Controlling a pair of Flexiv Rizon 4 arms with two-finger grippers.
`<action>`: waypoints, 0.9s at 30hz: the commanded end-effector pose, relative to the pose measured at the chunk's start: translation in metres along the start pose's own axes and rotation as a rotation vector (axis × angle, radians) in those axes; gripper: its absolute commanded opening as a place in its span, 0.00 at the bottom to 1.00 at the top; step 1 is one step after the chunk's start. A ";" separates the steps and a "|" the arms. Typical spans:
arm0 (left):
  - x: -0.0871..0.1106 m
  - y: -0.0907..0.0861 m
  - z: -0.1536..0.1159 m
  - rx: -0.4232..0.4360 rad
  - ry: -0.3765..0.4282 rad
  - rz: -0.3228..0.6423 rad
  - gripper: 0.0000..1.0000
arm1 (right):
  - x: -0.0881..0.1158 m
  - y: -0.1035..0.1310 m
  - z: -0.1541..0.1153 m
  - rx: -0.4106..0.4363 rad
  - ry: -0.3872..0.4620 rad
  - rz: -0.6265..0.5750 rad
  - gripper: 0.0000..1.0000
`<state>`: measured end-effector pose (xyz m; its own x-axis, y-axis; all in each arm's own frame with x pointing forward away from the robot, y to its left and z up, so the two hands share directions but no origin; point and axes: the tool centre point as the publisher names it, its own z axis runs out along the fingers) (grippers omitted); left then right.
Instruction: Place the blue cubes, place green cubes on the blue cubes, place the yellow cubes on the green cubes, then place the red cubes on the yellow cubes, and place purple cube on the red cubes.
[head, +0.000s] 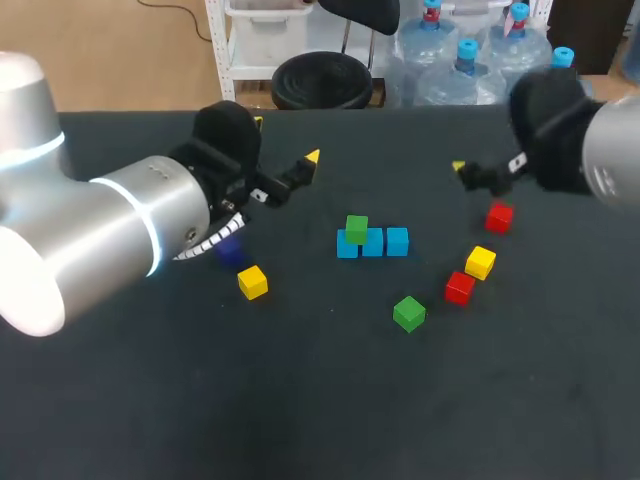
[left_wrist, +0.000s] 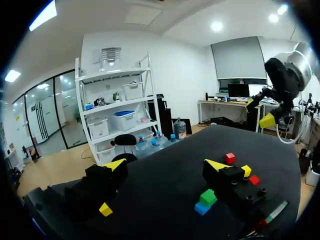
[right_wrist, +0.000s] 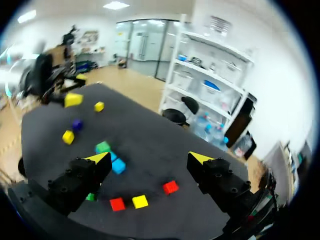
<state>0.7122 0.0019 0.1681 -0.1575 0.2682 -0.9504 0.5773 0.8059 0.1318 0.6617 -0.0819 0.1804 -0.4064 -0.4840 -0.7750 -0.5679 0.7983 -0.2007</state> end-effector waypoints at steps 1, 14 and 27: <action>-0.001 0.002 0.002 0.009 0.004 0.000 1.00 | 0.008 0.010 -0.014 -0.097 0.108 -0.366 1.00; -0.001 0.002 0.002 0.009 0.004 0.000 1.00 | 0.044 0.067 0.004 -0.270 0.145 -0.460 1.00; -0.001 0.002 0.002 0.009 0.004 0.000 1.00 | 0.065 0.081 0.006 -0.299 0.164 -0.555 1.00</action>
<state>0.7127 0.0021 0.1676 -0.1564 0.2665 -0.9511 0.5782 0.8054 0.1306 0.5964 -0.0448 0.1080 -0.0815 -0.8599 -0.5039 -0.8891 0.2912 -0.3532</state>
